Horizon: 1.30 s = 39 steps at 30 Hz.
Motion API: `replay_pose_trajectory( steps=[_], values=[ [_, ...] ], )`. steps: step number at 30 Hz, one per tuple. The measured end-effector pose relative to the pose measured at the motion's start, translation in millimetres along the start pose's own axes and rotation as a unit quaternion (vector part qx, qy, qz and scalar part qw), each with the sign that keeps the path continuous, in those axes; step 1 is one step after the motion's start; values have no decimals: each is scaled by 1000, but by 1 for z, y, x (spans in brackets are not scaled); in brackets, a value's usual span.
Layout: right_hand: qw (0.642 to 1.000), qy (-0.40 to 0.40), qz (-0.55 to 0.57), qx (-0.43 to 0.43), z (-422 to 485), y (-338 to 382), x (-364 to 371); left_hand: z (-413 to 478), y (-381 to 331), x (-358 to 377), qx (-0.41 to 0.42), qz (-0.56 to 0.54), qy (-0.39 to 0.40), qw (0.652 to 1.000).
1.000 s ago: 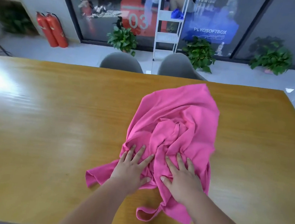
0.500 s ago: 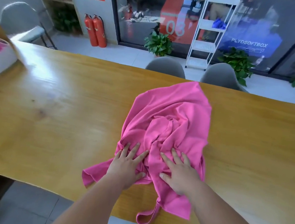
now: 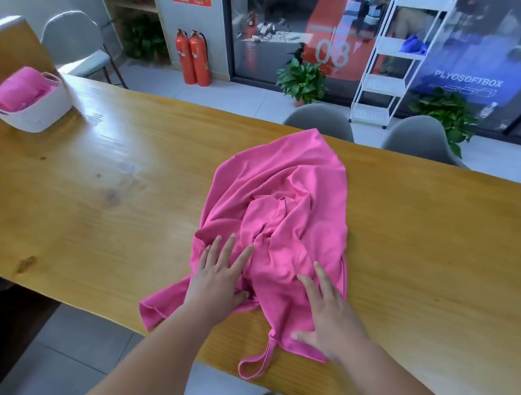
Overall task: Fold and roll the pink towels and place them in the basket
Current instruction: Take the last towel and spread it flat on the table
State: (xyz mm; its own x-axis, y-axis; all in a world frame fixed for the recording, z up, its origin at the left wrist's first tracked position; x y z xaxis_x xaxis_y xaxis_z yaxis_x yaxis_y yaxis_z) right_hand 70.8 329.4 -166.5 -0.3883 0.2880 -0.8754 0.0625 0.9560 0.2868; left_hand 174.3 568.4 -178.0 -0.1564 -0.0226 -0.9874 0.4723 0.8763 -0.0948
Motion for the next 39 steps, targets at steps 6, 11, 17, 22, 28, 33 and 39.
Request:
replay_pose_trajectory(
  steps=[6,11,17,22,28,33,39],
  values=[
    [999,-33,36,11,-11,-7,2,11,-11,-4,122,14,-44,991],
    [994,-80,70,31,-14,-22,-8,21,-17,-10,135,-17,-52,989],
    [952,-165,220,138,-23,-75,-57,51,-37,-29,137,-30,-48,989],
    [924,-213,260,184,-37,-119,-101,77,-68,-55,134,-47,-76,987],
    [900,-265,283,199,-64,-146,-141,98,-105,-91,98,-100,-138,980],
    [881,-296,308,204,-83,-180,-168,125,-142,-127,105,-110,-180,972],
    [873,-293,331,206,-99,-230,-211,173,-192,-158,125,-78,-200,969]
  ],
)
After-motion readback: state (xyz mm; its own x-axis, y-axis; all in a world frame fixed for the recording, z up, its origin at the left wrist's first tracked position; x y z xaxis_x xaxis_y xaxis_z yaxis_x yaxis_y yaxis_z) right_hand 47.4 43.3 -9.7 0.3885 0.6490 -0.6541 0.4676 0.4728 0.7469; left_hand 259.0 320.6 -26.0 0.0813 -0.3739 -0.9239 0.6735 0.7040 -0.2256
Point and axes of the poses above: each hand's wrist, its own z-axis towards the middle knuckle, its own x-axis out of the palm, y = z × x, the point moved 4 cm from there along z, towards the middle knuckle, and after that the axes turned 3 degrees about z, right-handed, at the moved point
